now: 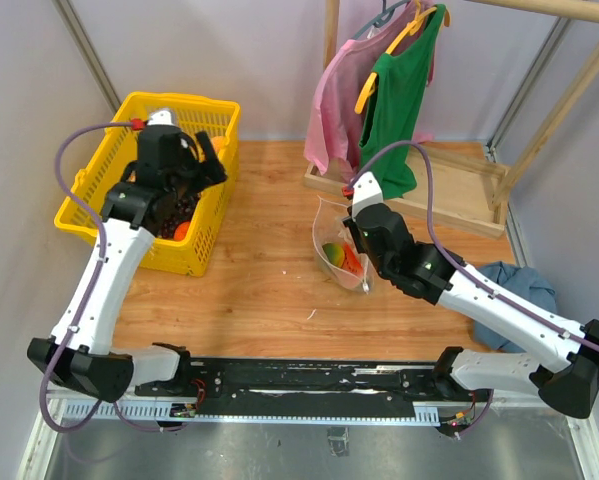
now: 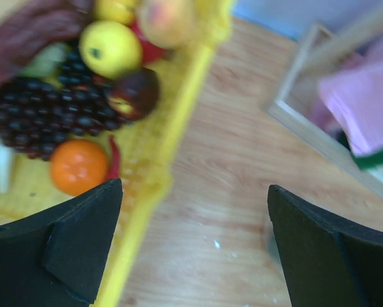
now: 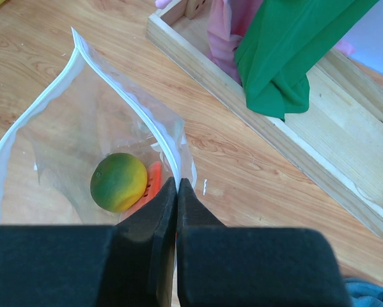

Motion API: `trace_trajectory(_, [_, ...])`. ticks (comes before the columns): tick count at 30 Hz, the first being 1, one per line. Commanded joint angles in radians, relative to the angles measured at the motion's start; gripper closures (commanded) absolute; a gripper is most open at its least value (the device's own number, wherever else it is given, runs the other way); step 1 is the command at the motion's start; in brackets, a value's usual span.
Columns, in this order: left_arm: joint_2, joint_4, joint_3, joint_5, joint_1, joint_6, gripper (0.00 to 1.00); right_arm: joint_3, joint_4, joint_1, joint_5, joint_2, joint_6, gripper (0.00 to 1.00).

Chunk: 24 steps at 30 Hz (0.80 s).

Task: Place the food in the zip-top bag and seal the zipper
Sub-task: Pick up the fake fruit from the bin.

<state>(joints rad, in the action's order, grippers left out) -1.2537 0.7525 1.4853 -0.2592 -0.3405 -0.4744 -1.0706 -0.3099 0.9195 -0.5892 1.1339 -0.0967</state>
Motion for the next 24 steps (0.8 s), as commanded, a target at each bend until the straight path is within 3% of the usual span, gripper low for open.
trace_trajectory(1, [-0.003, -0.008, 0.022, 0.086, 0.180, 0.057, 0.01, -0.014, 0.025, -0.014, 0.011, 0.007, 0.006, 0.99])
trace_trajectory(5, [-0.071, 0.002, 0.015, 0.156, 0.331, 0.061, 0.01, -0.010, 0.032, -0.014, 0.014, 0.003, 0.008, 0.99])
trace_trajectory(10, [-0.181, 0.013, -0.020, 0.195, 0.421, 0.083, 0.01, -0.003, 0.036, -0.014, 0.017, 0.003, 0.008, 0.99])
trace_trajectory(24, [-0.404, -0.065, -0.212, 0.197, 0.469, 0.119, 0.01, 0.010, 0.051, -0.014, 0.034, 0.005, 0.008, 0.99])
